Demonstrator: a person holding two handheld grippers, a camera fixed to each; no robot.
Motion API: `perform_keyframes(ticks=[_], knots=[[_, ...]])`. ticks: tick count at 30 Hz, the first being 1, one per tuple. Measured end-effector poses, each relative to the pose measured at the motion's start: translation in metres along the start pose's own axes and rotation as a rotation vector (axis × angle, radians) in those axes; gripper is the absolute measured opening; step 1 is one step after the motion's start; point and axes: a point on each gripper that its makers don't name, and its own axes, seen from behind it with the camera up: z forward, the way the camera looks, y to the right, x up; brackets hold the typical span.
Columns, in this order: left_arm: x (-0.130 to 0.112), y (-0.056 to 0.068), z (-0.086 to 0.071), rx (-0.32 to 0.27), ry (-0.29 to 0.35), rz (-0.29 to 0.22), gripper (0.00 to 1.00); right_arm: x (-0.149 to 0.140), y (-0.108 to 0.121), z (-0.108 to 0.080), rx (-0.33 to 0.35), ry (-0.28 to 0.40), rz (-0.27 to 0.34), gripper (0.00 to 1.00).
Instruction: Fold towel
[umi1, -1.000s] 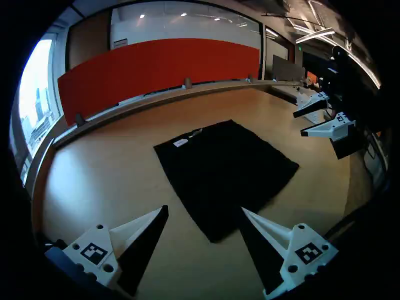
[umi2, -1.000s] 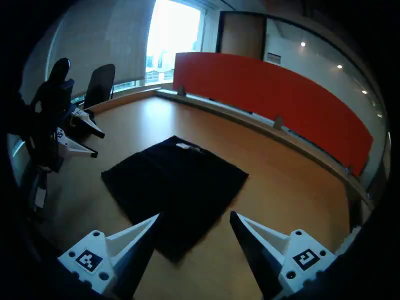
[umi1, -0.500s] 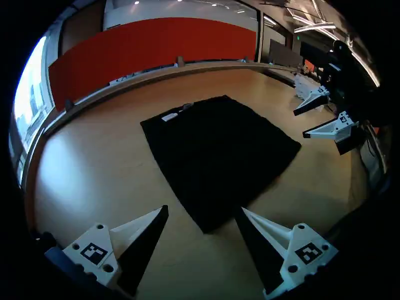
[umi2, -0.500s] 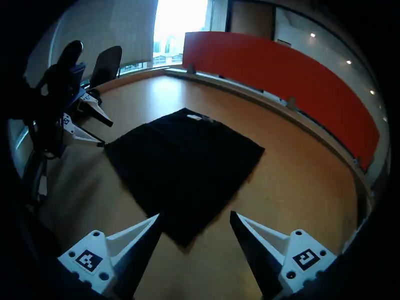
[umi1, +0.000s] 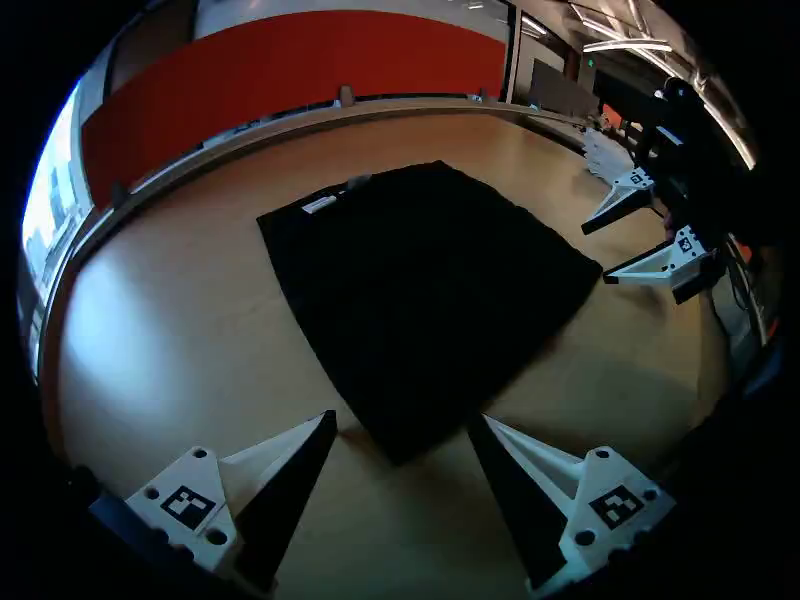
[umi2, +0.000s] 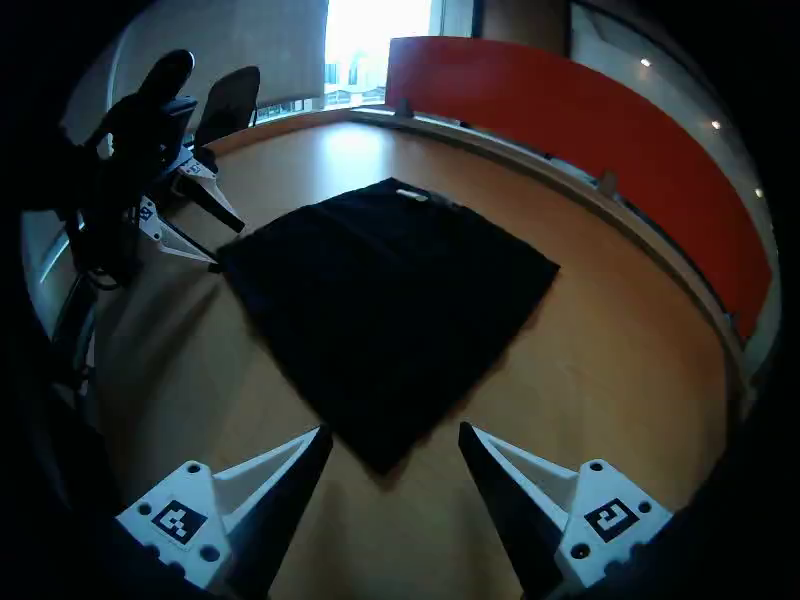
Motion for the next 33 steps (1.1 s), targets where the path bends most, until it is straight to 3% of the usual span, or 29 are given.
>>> perform_keyframes(ticks=[9, 20, 27, 33], knots=[[0.000, 0.002, 0.004, -0.006, -0.008, 0.008, 0.96, -0.011, -0.005, 0.004, 0.031, -0.030, 0.021, 0.92], [-0.004, 0.006, 0.004, -0.009, -0.016, 0.069, 0.91, -0.012, -0.006, 0.005, 0.052, -0.023, 0.031, 0.84], [-0.004, 0.006, 0.004, -0.006, -0.025, 0.064, 0.87, -0.013, -0.001, 0.005, 0.045, -0.023, 0.042, 0.70], [-0.003, 0.009, 0.005, -0.007, -0.031, 0.072, 0.78, -0.012, -0.001, 0.007, 0.047, -0.023, 0.041, 0.59]])
